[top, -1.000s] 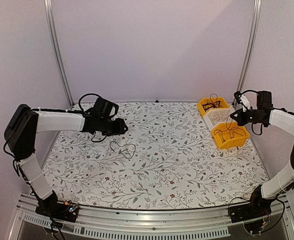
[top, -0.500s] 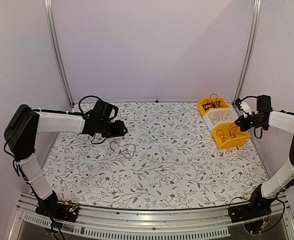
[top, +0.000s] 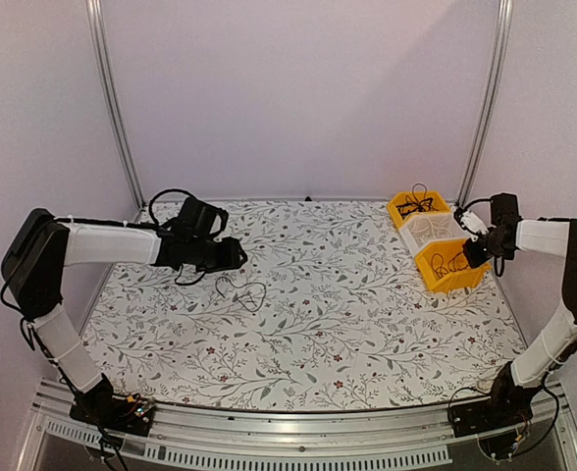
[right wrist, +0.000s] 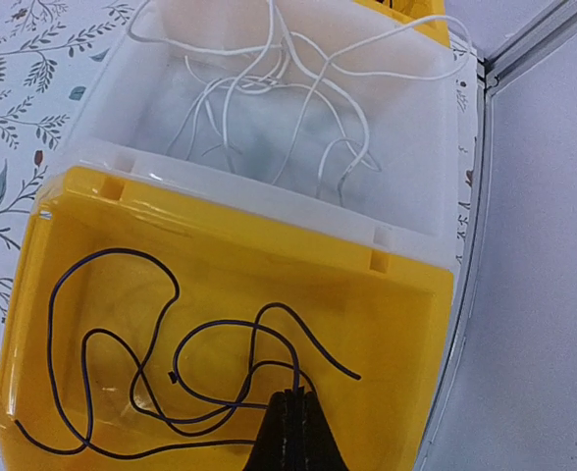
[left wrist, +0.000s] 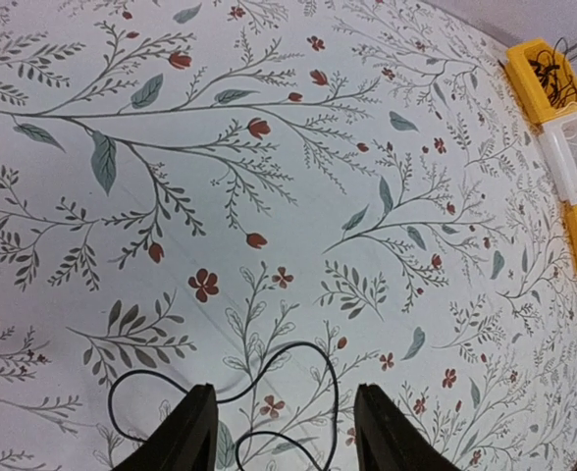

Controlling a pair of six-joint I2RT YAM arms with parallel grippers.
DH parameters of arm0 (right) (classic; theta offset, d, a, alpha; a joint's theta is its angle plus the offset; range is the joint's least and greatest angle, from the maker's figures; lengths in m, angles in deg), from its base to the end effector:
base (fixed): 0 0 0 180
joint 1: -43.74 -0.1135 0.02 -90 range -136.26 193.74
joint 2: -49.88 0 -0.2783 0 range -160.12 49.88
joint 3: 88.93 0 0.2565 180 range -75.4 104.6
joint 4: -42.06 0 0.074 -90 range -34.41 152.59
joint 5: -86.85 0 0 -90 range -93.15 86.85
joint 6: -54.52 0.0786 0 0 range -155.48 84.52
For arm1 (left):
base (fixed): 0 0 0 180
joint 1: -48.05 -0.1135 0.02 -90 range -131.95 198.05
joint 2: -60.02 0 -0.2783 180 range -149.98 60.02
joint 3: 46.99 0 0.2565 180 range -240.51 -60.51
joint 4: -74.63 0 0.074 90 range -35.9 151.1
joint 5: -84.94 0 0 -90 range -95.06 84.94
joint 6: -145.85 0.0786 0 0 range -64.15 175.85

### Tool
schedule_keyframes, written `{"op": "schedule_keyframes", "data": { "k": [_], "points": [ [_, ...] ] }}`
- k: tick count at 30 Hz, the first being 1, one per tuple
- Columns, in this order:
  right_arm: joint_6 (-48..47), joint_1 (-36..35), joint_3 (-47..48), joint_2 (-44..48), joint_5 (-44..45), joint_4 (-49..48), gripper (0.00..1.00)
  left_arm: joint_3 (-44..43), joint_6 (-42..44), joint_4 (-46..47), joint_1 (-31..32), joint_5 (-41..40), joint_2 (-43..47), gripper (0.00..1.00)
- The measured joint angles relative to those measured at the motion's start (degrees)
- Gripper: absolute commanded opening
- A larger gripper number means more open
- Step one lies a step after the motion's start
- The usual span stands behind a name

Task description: Untangle the cables

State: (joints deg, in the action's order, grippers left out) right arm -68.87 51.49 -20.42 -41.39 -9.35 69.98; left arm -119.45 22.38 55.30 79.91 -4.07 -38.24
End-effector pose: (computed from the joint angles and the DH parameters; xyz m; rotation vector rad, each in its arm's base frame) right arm 0.3570 -0.0400 0.1748 -0.5914 2.3847 -0.1838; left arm 0.3378 -0.2115 0.1691 -0.0255 2.4328 -0.5599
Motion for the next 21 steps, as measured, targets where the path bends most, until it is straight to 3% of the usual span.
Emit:
{"op": "schedule_keyframes", "data": {
  "k": [16,21],
  "points": [
    [-1.0,-1.8,2.3,-5.5,-4.4,3.7,0.01,0.8,-0.2,-0.3,0.0,-0.2,0.9,0.51],
    [0.3,-1.8,7.8,-5.8,-4.4,9.2,0.25,0.9,0.3,-2.0,-0.3,-0.3,2.8,0.51]
  ]
}}
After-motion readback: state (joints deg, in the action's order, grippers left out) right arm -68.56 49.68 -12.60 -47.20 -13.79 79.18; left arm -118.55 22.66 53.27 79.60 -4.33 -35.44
